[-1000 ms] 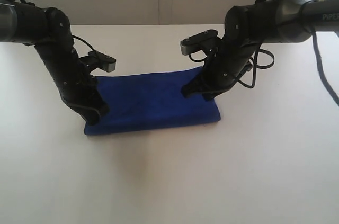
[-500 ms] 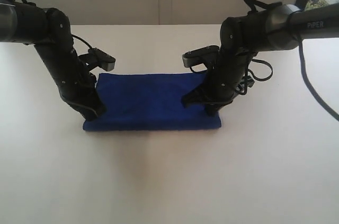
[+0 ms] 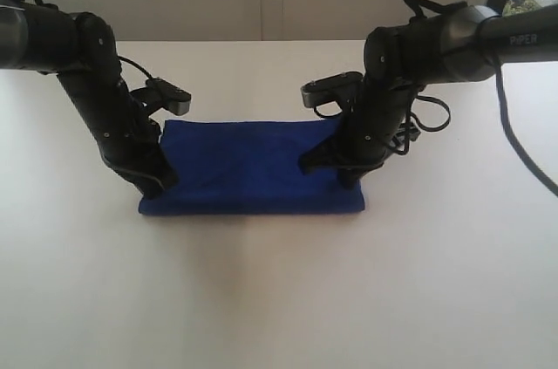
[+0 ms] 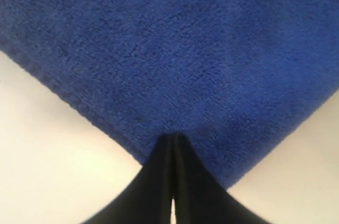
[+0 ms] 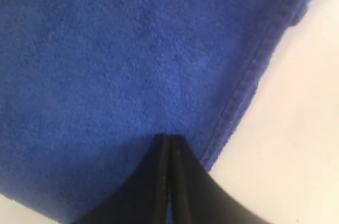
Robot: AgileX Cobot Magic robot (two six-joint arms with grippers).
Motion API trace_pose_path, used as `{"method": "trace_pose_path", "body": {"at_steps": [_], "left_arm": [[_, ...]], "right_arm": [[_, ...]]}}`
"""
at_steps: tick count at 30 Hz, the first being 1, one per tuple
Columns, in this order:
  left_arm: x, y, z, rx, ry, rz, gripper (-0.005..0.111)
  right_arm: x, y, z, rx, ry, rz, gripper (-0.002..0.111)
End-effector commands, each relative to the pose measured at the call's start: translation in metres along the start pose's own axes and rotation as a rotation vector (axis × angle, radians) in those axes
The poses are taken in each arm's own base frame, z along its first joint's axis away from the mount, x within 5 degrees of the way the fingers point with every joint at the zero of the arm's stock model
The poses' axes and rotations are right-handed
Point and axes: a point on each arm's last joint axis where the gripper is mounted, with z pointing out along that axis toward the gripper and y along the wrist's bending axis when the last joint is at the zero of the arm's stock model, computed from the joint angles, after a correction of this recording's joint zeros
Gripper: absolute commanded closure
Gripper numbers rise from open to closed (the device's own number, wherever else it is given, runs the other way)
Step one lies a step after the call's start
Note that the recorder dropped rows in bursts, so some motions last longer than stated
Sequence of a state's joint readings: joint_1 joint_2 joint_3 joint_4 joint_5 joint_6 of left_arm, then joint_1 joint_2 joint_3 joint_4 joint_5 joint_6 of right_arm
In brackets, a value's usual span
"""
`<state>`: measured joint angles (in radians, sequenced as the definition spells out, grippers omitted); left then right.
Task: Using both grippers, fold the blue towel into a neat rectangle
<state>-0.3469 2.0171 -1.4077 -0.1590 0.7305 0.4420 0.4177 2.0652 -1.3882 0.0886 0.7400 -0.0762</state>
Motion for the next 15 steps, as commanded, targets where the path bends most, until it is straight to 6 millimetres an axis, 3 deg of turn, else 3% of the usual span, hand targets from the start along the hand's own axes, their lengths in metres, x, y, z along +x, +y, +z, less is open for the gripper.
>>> {"method": "trace_pose_path", "body": {"at_steps": [1,10,15], "left_arm": [[-0.001,-0.007,-0.022,-0.001,-0.04,0.004,0.107],[0.007,-0.023,-0.082,-0.025,-0.114,-0.008,0.107],[0.026,-0.014,-0.113,-0.012,-0.129,-0.387,0.107]], "right_arm": [[-0.007,-0.004,-0.028,0.014,-0.109,0.011,0.108],[-0.003,0.001,-0.093,0.011,-0.191,0.016,0.108],[0.013,-0.003,-0.113,-0.031,-0.173,0.129,0.108]]}}
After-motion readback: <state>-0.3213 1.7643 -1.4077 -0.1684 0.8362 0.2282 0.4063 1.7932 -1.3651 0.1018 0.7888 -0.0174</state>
